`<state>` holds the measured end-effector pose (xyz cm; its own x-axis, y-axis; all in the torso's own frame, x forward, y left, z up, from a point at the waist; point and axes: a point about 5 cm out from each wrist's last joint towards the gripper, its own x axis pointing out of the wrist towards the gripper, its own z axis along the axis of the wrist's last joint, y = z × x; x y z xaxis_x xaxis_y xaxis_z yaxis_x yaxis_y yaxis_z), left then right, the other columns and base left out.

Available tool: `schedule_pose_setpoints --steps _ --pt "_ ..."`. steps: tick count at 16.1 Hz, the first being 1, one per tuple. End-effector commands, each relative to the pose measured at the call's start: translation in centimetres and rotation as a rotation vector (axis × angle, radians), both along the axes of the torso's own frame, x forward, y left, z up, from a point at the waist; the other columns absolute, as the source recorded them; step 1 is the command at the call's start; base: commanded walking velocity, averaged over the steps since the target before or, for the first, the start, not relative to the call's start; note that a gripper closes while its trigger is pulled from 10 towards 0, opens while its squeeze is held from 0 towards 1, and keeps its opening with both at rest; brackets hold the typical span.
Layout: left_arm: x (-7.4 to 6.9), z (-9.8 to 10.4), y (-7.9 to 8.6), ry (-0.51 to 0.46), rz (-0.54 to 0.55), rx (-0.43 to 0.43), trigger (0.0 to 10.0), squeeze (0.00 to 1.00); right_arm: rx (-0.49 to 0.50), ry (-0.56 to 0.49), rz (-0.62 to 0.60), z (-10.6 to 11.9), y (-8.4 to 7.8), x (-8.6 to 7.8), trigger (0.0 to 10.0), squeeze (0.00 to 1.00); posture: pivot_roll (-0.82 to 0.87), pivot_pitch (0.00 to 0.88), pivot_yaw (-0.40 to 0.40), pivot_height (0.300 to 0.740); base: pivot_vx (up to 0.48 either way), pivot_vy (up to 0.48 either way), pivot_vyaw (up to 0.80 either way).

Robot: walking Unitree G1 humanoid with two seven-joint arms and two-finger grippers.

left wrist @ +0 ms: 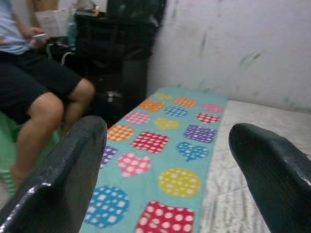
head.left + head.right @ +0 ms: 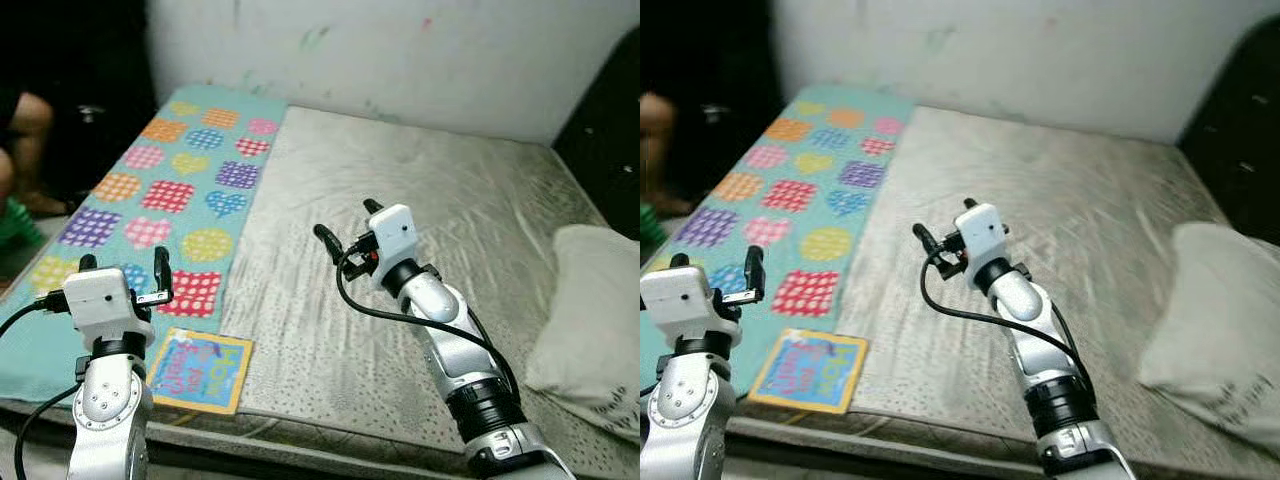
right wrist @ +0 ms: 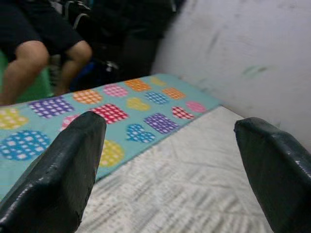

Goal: Clean up the room

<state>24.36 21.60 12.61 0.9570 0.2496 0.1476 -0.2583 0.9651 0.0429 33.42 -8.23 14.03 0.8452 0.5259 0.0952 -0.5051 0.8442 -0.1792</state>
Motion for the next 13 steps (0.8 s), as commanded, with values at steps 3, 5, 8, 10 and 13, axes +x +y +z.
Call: schedule_pose_setpoints --steps 3,5,8,10,13 --pt "-0.1 0.3 -0.2 0.005 -0.017 0.002 10.0 0.00 0.002 0.002 -0.053 0.0 -0.8 0.1 10.0 0.00 0.03 0.000 -0.115 0.740 0.000 0.000 0.00" --pt "-0.2 -0.4 -0.3 0.035 -0.034 -0.013 10.0 0.00 0.006 0.003 -0.103 -0.1 -1.9 -0.5 10.0 0.00 -0.03 0.000 -0.088 0.740 0.000 0.000 0.00" --pt "0.4 -0.9 -1.3 0.066 -0.103 -0.026 10.0 0.00 0.024 0.038 -0.193 -1.0 -4.4 -2.3 10.0 0.00 -0.12 0.000 -0.041 0.740 0.000 0.000 0.00" --pt "1.2 -0.7 -1.9 0.060 -0.136 -0.032 10.0 0.00 0.010 0.040 -0.220 -1.1 -5.1 -2.6 10.0 0.00 -0.15 0.000 -0.042 0.740 0.000 0.000 0.00" --pt "1.8 -1.0 -3.2 0.060 -0.161 -0.064 10.0 0.00 -0.012 0.034 -0.224 -0.8 -5.6 -2.8 10.0 0.00 -0.20 0.000 -0.038 0.740 0.000 0.000 0.00"
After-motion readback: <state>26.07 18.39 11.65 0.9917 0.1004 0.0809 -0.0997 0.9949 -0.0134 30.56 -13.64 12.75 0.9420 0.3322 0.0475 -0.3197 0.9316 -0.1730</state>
